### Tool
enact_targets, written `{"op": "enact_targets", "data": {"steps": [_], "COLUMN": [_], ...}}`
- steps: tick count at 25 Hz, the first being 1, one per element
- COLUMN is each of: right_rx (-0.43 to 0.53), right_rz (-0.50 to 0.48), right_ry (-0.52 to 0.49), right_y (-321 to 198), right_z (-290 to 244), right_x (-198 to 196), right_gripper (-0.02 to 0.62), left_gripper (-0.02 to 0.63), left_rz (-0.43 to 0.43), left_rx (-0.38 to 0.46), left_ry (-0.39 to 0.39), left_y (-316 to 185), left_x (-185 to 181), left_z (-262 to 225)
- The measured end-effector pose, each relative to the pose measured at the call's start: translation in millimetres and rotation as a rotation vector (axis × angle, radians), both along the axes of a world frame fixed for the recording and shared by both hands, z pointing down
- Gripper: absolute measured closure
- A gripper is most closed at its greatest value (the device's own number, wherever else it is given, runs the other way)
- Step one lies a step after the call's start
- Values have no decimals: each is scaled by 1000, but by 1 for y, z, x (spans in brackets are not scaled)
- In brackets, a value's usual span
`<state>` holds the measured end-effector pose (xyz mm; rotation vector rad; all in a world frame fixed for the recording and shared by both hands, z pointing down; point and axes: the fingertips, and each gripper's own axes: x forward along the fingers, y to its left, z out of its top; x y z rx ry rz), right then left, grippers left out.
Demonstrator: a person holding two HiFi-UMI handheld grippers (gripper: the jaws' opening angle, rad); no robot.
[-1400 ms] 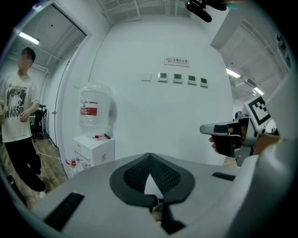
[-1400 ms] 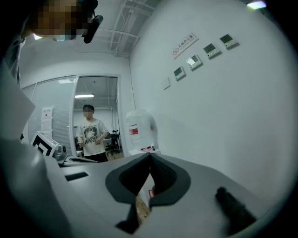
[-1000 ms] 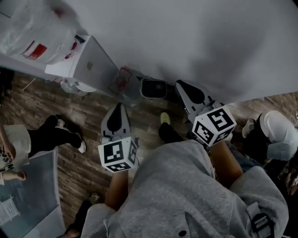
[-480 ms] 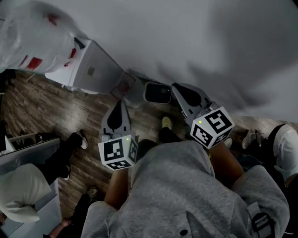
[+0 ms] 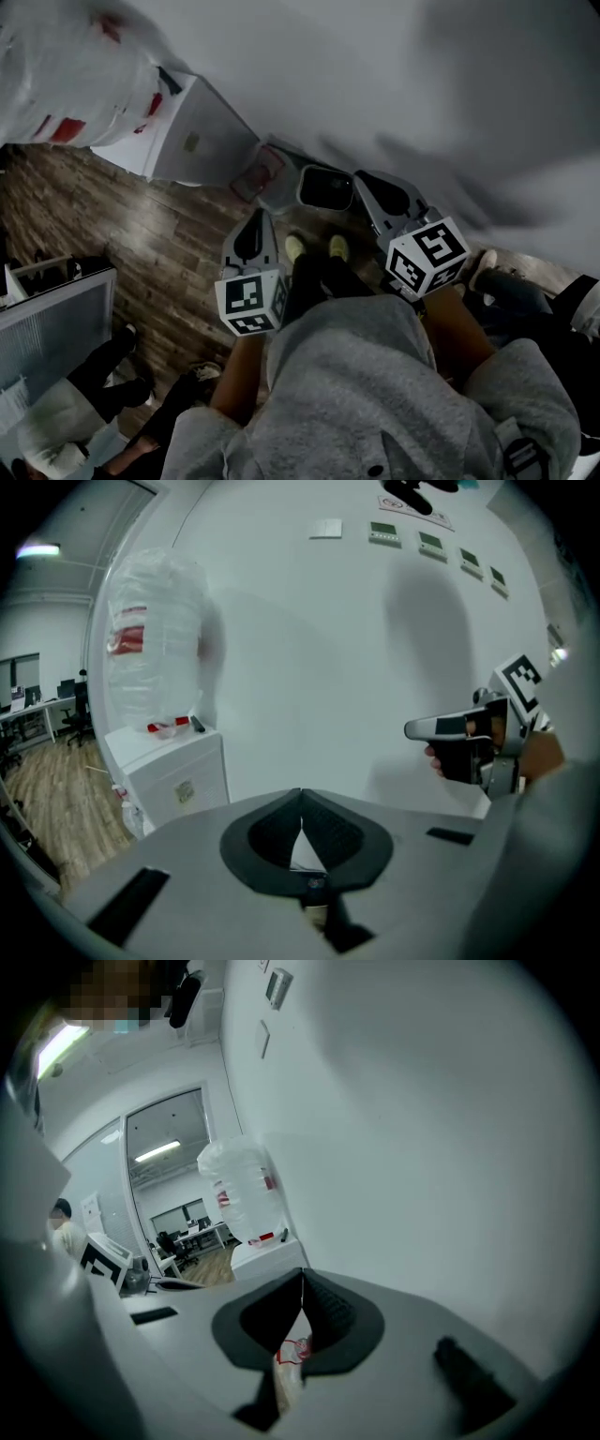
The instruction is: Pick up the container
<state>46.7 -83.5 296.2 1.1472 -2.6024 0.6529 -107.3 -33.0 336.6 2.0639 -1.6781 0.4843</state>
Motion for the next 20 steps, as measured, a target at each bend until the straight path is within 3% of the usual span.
{"op": "enact_targets", "data": {"steps": [3, 10, 20], "right_rx": [-13, -75, -170], "right_rz": [12, 11, -55], "right_ry": [20, 63, 130], "right_y": [-13, -32, -30], "right_z": [14, 62, 171], "right_x": [-5, -12, -42], "right_gripper": [571, 571, 571], "left_gripper": [594, 594, 592], "left_rz": [1, 14, -19], "left_rx": [-65, -119, -320], "left_ry": [41, 33, 83], "left_y": [-9, -35, -30], "left_x": [-4, -7, -19], "left_z": [28, 86, 243]}}
